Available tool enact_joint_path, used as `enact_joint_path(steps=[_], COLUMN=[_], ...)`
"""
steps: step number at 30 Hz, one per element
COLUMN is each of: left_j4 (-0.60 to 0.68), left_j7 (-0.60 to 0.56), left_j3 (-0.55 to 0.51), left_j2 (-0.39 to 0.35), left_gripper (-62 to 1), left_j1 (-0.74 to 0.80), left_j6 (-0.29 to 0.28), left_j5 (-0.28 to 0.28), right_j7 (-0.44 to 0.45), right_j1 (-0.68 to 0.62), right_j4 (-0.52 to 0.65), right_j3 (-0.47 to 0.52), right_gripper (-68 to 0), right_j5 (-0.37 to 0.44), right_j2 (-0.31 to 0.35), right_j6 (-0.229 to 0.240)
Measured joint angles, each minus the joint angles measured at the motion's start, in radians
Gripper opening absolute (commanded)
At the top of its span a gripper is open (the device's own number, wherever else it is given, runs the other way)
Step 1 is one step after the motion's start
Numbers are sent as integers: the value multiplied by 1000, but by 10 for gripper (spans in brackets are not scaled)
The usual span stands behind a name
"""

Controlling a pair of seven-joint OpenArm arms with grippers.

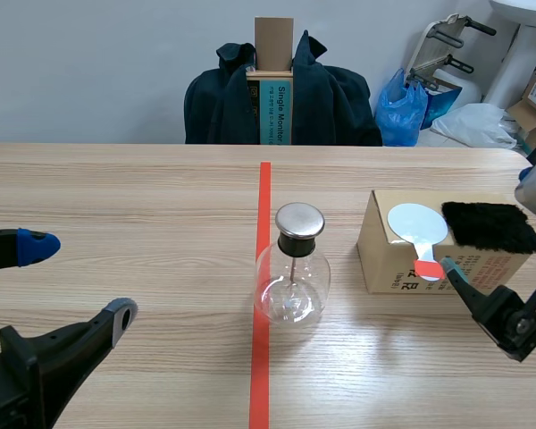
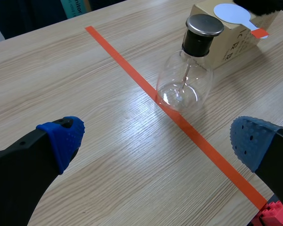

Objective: Do the electroscope experiment.
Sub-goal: 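Pick up the white charging plate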

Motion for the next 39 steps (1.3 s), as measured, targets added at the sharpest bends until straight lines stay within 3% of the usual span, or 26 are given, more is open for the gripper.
enact_joint_path(steps=[15, 18, 21, 23, 27, 30, 32, 35, 39], left_j4=[0, 0, 0, 0, 0, 0, 0, 0, 0], left_j7=[-5, -5, -5, -4, -4, -4, -4, -4, -7], left_j3=[0, 0, 0, 0, 0, 0, 0, 0, 0], left_j2=[0, 0, 0, 0, 0, 0, 0, 0, 0], left_gripper=[14, 14, 14, 14, 14, 14, 14, 14, 14], left_j1=[0, 0, 0, 0, 0, 0, 0, 0, 0], left_j6=[-3, -3, -5, -5, -5, -5, -8, -8, -8], left_j5=[0, 0, 0, 0, 0, 0, 0, 0, 0], right_j7=[16, 21, 63, 106, 179, 182, 182, 145, 108], right_j1=[0, 0, -6, -31, -130, -204, -231, -225, -146], right_j4=[0, 0, 0, 0, 0, -8, -42, -151, -331], right_j3=[0, 0, -7, -25, -61, -83, -106, -154, -232], right_gripper=[-4, -4, -4, -4, -4, -4, -4, -4, -4], right_j5=[-25, -137, -348, -502, -755, -888, -953, -1005, -1038], right_j2=[0, 0, 0, 0, 0, 0, 0, 0, 0], right_j6=[0, 0, -2, -31, -175, -356, -504, -688, -831])
